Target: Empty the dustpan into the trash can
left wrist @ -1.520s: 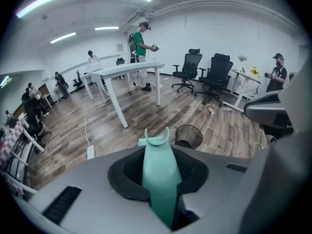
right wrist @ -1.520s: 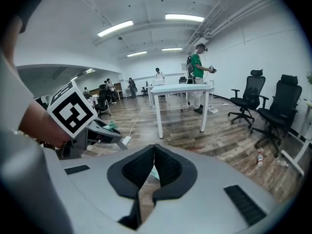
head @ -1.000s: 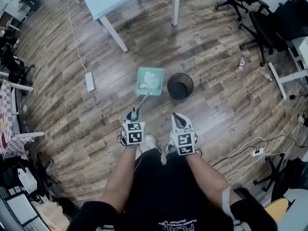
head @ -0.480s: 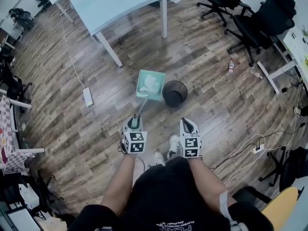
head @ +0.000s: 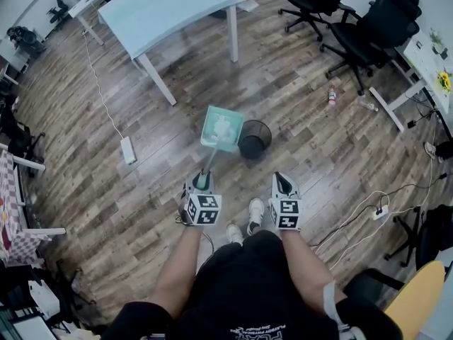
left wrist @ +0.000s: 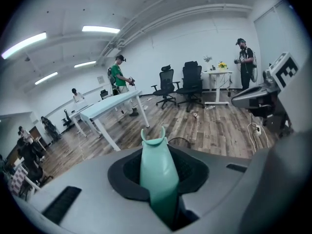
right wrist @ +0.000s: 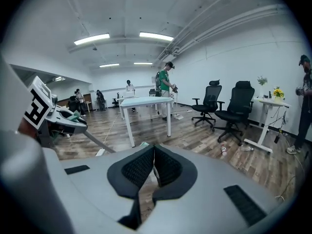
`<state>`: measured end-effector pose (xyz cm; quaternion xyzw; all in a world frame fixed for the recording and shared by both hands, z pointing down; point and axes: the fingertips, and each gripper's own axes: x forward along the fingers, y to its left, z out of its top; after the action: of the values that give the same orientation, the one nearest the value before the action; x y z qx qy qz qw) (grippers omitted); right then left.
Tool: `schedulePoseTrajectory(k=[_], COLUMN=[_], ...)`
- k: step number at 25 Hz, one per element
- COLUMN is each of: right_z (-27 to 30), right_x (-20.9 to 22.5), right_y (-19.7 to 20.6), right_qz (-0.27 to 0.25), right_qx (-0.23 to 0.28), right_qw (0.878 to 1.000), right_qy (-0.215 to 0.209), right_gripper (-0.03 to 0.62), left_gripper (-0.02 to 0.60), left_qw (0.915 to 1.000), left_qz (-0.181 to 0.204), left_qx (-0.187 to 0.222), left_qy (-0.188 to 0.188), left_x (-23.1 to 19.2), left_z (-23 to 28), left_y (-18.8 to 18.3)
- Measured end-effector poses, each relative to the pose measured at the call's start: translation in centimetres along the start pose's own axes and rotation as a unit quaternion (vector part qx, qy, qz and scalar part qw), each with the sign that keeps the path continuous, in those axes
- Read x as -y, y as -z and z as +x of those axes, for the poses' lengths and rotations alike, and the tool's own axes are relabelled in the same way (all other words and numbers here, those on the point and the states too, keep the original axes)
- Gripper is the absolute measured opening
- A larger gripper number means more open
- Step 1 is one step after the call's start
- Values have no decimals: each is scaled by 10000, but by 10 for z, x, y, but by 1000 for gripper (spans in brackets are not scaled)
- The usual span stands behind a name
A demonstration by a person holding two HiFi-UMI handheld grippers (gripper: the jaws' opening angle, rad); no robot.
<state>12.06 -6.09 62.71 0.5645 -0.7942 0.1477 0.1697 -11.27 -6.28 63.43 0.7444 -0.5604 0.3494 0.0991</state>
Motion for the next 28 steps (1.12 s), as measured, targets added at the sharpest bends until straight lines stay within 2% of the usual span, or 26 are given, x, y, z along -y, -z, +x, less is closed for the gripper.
schedulePoseTrajectory(k=[4,9,13,18,22,28], right_z=[-7,-12,-11,-12,-15,-22], right_x=[0,-7,-9,-8,-14,-27], right_y=[5,9,5,4,7,-1], right_qz=[25,35,40,65,8,-138], right_qx=[-30,-57,-2,42,44,164], right_qw=[10000,10000,10000,10000,10000,9997], right_qy=[-34,-73,-68,-21,-40,-88], right_gripper=[25,25,25,25,25,25], left_gripper=[95,97,97,97,97,97], left_qw=[9969,9823,9603,9302,9060,8780], left_qz=[792,1869,2781,3651,4213,4766], left_qx=[-17,41,109,138,13,36], left_qy=[33,82,196,344,414,441], left_x=[17,36,49,66,74,81], left_z=[6,8,9,11,15,15], left_y=[0,0,0,3,14,22])
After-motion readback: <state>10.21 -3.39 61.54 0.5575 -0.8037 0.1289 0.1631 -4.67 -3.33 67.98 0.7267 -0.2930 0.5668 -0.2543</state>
